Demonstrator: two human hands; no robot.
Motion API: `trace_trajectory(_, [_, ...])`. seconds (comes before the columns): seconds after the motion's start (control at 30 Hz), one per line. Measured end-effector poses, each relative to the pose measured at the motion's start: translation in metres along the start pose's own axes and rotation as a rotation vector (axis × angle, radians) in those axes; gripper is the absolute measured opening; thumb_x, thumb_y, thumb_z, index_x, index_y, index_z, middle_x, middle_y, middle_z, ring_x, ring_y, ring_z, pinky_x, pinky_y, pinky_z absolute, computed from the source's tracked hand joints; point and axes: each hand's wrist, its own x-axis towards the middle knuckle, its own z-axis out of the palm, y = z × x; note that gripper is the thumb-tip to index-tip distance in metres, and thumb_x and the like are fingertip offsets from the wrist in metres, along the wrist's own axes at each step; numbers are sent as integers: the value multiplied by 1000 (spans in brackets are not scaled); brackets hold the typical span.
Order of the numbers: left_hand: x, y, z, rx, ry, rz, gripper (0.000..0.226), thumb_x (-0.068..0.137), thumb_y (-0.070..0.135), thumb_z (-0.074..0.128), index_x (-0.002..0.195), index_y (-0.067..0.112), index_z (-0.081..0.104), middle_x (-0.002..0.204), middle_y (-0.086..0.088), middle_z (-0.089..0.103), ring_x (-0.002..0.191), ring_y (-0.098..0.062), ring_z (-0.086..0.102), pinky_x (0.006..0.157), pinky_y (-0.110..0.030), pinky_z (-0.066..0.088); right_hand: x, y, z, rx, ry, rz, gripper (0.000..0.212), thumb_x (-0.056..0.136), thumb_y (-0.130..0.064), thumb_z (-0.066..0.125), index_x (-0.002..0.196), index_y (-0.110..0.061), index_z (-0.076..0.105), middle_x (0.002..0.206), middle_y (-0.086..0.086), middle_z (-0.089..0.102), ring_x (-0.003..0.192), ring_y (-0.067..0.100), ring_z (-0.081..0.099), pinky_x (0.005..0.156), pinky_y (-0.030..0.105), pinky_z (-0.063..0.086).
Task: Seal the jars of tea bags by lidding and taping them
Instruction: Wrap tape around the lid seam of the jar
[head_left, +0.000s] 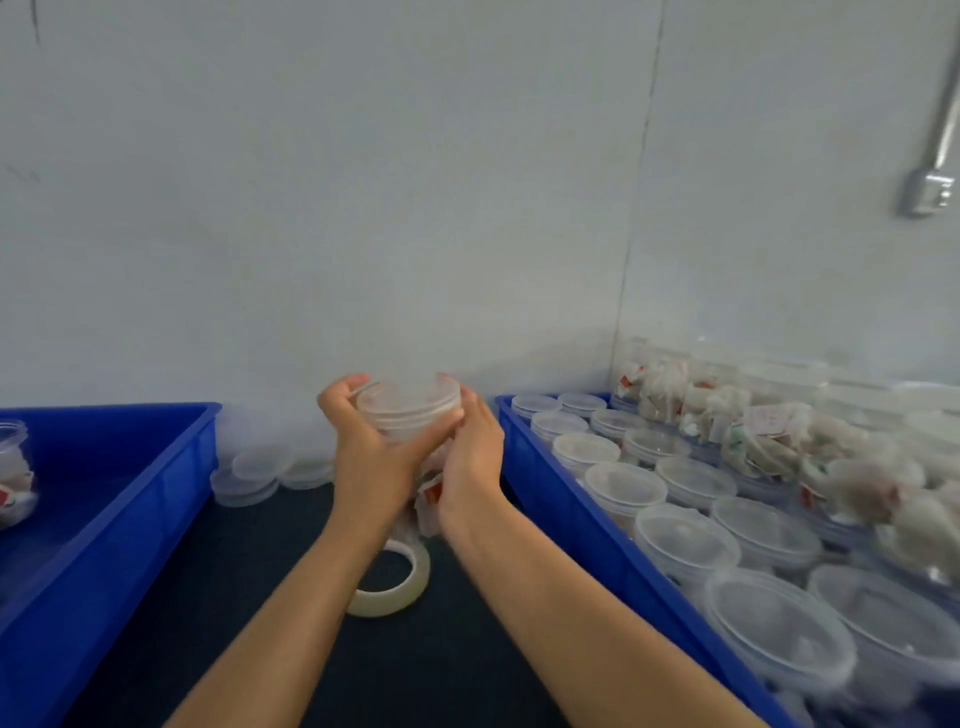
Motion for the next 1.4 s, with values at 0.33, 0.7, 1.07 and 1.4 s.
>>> trace_trajectory(0.33, [21, 40, 88, -210, -508, -148, 83, 72, 4, 80, 137, 16, 30, 120, -1, 58, 97, -5, 65, 67, -15, 53, 31, -123, -64, -253, 107, -46, 26, 99, -22, 41, 93, -14, 65, 85, 3, 58, 82, 19, 55, 71, 31, 48])
trace_trajectory(0.7, [66, 25, 168, -84, -379, -74, 77, 71, 17, 85, 139, 20, 46, 123, 2, 56, 113, -20, 57, 87, -28, 51, 98, -159, -134, -574, -236, -154, 71, 86, -20, 71, 143, -16, 30, 135, 5, 50, 118, 23, 54, 91, 36, 50])
trace_trajectory(1.07, [120, -73, 202, -70, -361, -203, 63, 76, 27, 82, 130, 20, 48, 121, 6, 54, 94, -5, 57, 64, -11, 45, 202, -114, -135, -518, -23, -281, 98, 68, -8, 86, 146, -21, 27, 132, 4, 43, 119, 22, 48, 90, 34, 52])
trace_trajectory(1.4, [156, -137, 223, -48, -334, -170, 48, 88, 19, 70, 133, 19, 53, 135, 1, 56, 86, 5, 54, 56, -3, 47, 266, -96, -142, -470, 18, -317, 96, 68, -5, 85, 144, -21, 30, 129, 3, 44, 117, 23, 47, 89, 32, 51])
